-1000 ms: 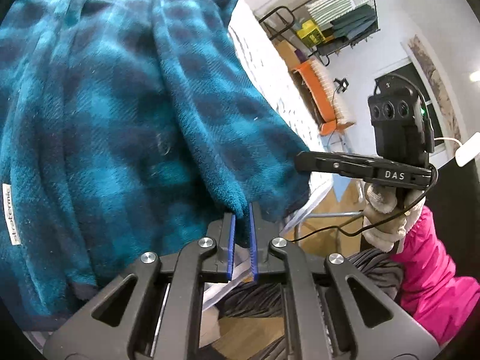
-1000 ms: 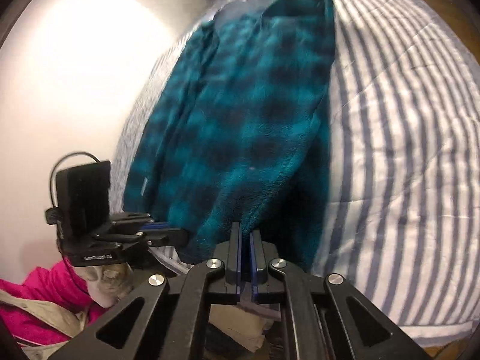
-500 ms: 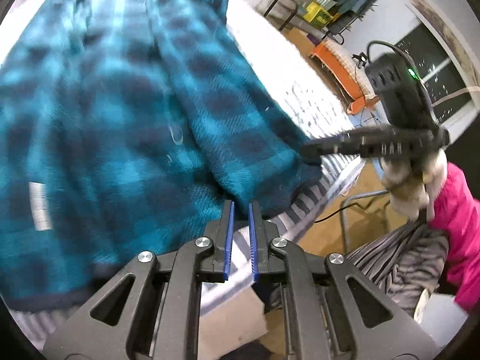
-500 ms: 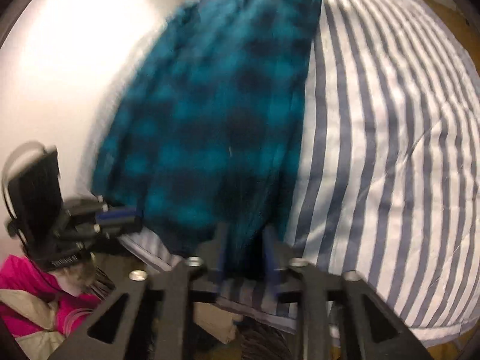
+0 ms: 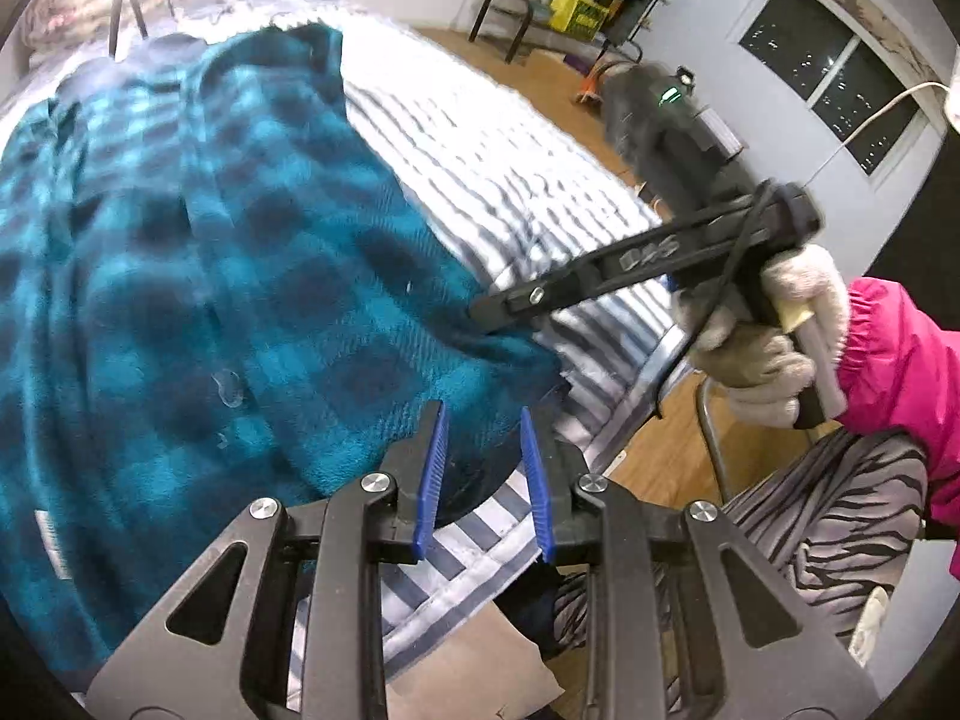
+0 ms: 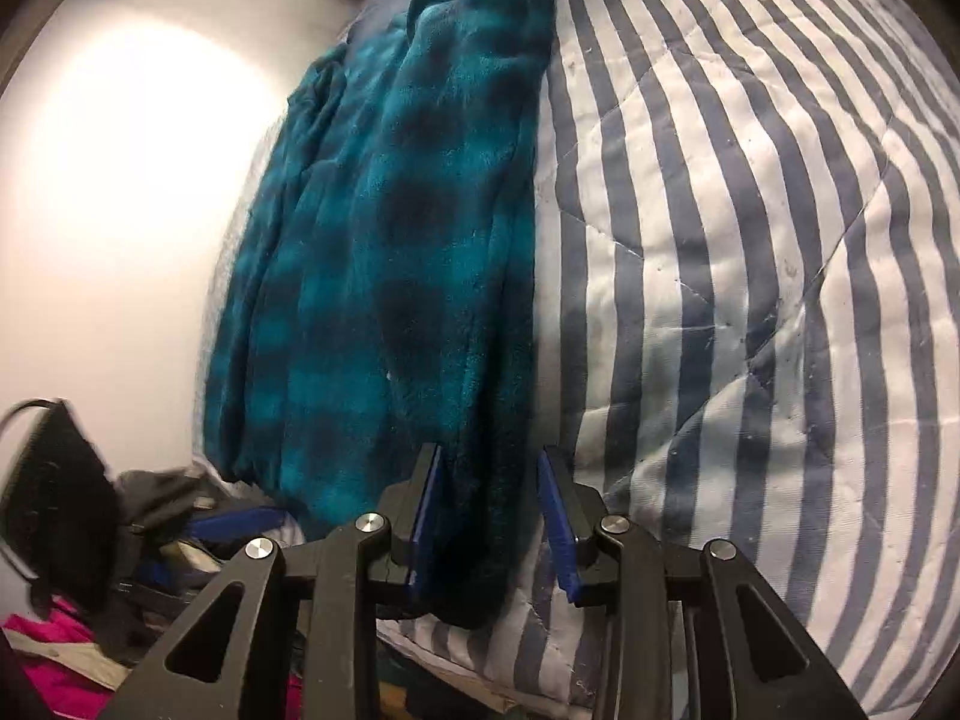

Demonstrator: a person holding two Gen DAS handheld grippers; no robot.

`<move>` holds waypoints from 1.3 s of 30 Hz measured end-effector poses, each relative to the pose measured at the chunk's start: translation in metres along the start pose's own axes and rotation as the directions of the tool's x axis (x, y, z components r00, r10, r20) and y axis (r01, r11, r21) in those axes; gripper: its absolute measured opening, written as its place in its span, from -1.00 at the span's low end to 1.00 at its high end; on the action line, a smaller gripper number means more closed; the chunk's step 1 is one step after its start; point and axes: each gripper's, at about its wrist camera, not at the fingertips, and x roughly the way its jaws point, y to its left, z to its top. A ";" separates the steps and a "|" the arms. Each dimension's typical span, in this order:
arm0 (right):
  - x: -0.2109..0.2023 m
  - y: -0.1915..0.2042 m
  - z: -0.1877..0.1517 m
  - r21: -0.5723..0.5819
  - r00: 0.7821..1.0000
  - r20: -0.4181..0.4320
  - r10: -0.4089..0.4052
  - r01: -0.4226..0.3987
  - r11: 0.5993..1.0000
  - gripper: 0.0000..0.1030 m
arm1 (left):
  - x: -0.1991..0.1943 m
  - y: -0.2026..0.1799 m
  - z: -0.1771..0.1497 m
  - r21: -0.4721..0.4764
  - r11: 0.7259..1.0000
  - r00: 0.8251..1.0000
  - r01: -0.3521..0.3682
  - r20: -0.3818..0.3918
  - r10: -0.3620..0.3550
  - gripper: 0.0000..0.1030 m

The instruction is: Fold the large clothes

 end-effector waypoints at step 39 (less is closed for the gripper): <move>-0.003 -0.002 0.107 0.107 0.970 0.242 0.036 -0.063 0.992 -0.11 | -0.039 0.023 -0.005 -0.095 0.992 0.983 0.081 0.174 -0.063 -0.86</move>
